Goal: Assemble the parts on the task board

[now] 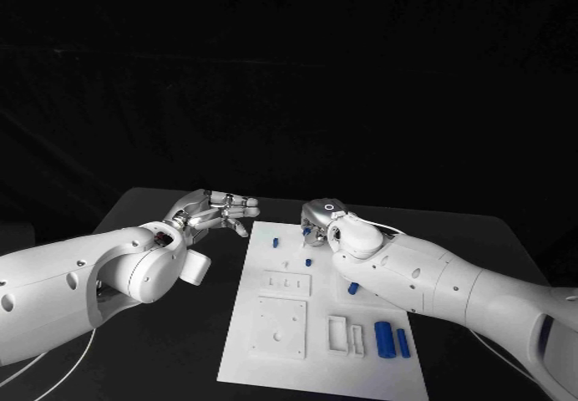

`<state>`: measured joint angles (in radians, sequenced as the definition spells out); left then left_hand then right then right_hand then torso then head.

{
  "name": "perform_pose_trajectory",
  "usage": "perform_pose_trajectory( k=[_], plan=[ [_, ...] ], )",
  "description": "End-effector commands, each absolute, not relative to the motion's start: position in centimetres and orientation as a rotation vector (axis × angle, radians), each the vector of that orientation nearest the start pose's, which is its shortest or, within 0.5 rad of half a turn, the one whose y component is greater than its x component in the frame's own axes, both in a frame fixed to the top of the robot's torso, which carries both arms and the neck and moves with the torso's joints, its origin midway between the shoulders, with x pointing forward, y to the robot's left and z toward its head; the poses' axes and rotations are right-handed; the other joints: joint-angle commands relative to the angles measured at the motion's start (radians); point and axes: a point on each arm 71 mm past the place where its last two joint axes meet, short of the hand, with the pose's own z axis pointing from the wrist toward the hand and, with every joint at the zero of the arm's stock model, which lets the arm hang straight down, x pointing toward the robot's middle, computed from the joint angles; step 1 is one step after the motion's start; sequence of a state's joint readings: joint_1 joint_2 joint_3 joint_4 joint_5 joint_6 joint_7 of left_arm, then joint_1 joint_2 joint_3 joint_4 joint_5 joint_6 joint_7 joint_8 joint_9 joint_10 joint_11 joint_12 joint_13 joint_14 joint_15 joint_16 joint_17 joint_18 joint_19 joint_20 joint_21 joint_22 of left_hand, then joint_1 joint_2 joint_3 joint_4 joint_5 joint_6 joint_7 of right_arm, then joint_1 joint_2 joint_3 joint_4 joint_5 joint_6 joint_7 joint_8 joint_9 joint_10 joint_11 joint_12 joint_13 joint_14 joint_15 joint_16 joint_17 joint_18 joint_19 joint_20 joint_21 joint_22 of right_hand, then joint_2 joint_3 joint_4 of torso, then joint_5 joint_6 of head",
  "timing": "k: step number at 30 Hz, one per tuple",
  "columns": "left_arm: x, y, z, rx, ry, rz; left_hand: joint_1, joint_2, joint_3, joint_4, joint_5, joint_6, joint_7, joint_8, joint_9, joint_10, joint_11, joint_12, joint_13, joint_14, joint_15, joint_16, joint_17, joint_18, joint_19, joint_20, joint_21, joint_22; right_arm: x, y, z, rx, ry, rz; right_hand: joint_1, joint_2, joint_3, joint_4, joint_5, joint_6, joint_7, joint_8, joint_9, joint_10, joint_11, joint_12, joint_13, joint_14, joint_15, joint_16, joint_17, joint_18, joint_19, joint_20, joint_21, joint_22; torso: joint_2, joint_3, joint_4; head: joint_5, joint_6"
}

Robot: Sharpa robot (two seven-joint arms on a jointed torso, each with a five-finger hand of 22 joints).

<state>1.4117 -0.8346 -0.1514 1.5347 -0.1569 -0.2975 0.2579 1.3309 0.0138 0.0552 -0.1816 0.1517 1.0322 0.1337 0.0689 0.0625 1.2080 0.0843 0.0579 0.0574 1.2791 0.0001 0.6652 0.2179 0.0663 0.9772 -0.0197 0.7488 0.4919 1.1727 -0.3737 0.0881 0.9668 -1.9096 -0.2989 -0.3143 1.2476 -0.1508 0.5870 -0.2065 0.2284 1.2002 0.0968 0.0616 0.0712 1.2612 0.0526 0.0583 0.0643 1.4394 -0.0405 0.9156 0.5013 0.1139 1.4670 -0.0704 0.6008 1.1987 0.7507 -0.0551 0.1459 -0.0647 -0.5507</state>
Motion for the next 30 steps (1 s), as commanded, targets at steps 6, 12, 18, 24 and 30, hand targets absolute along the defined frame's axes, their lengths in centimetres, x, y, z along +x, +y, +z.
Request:
perform_pose_trajectory(
  k=[6, 12, 18, 24, 30],
  plan=[
    [50.5, 19.8, -11.9, -0.830, 1.547, -1.451, 0.001, 0.000, -0.003, 0.000, -0.002, -0.004, 0.001, -0.002, 0.001, -0.010, 0.001, 0.001, 0.001, -0.009, 0.002, 0.007, -0.002, 0.010, -0.001, 0.004, 0.001, -0.003, 57.9, -12.4, -19.2, -0.276, 1.528, 0.241, -0.013, -0.035, -0.044, 0.022, -0.048, -0.096, 0.013, 0.001, -0.008, -0.149, 0.038, 0.001, -0.006, 0.003, 0.030, -0.003, -0.011, 0.030, 0.017, 0.033, -0.048, -0.022, 0.001, 0.0012, -0.0022, 0.000, 0.001],
    [50.6, 19.8, -11.9, -0.831, 1.547, -1.449, 0.001, 0.000, -0.003, 0.000, -0.002, -0.004, 0.001, -0.002, 0.001, -0.010, 0.001, 0.001, 0.001, -0.009, 0.002, 0.007, -0.002, 0.010, -0.001, 0.004, 0.001, -0.003, 57.7, -12.7, -18.9, -0.252, 1.495, 0.269, 0.059, -0.037, -0.191, 0.067, -0.091, -0.136, 0.005, 0.000, -0.009, -0.224, 0.054, 0.000, -0.007, 0.000, 0.041, 0.002, -0.027, 0.053, 0.032, 0.049, -0.088, -0.039, 0.000, 0.0008, -0.0023, 0.001, 0.001],
    [50.5, 20.0, -11.9, -0.832, 1.544, -1.448, 0.003, -0.001, -0.003, -0.002, -0.002, -0.005, 0.002, -0.002, 0.001, -0.011, 0.001, 0.001, 0.001, -0.009, 0.002, 0.006, -0.003, 0.010, -0.001, 0.004, 0.001, -0.003, 57.0, -13.8, -18.0, -0.227, 1.457, 0.300, 0.085, -0.052, -0.208, 0.088, -0.119, -0.149, -0.009, 0.000, -0.009, -0.233, 0.059, 0.000, -0.007, -0.002, 0.043, 0.008, -0.034, 0.057, 0.036, 0.052, -0.098, -0.036, 0.001, 0.0022, -0.0064, 0.003, 0.003],
    [50.6, 20.4, -11.9, -0.836, 1.538, -1.444, 0.003, -0.001, -0.003, -0.002, -0.002, -0.005, 0.002, -0.002, 0.001, -0.011, 0.001, 0.001, 0.001, -0.009, 0.002, 0.006, -0.003, 0.010, -0.001, 0.004, 0.001, -0.003, 56.4, -16.6, -15.5, -0.169, 1.409, 0.330, 0.067, -0.051, -0.213, 0.108, -0.133, -0.143, -0.003, 0.000, -0.009, -0.127, 0.032, 0.001, -0.008, 0.001, 0.029, 0.014, -0.035, 0.046, 0.039, 0.044, -0.084, -0.026, 0.001, 0.0043, -0.0180, 0.006, 0.014],
    [50.6, 20.8, -11.8, -0.839, 1.534, -1.439, 0.004, -0.002, -0.003, -0.004, -0.002, -0.005, 0.002, -0.002, 0.001, -0.011, 0.001, 0.001, 0.001, -0.008, 0.002, 0.006, -0.003, 0.011, -0.001, 0.004, 0.002, -0.003, 56.3, -20.5, -13.6, -0.076, 1.422, 0.345, 0.029, -0.066, -0.161, 0.114, -0.106, -0.126, 0.009, 0.002, -0.008, 0.084, -0.022, 0.008, 0.002, 0.002, -0.009, 0.025, -0.027, 0.005, 0.042, 0.006, -0.050, -0.006, 0.002, 0.0093, -0.0287, 0.008, 0.023]
  ],
)
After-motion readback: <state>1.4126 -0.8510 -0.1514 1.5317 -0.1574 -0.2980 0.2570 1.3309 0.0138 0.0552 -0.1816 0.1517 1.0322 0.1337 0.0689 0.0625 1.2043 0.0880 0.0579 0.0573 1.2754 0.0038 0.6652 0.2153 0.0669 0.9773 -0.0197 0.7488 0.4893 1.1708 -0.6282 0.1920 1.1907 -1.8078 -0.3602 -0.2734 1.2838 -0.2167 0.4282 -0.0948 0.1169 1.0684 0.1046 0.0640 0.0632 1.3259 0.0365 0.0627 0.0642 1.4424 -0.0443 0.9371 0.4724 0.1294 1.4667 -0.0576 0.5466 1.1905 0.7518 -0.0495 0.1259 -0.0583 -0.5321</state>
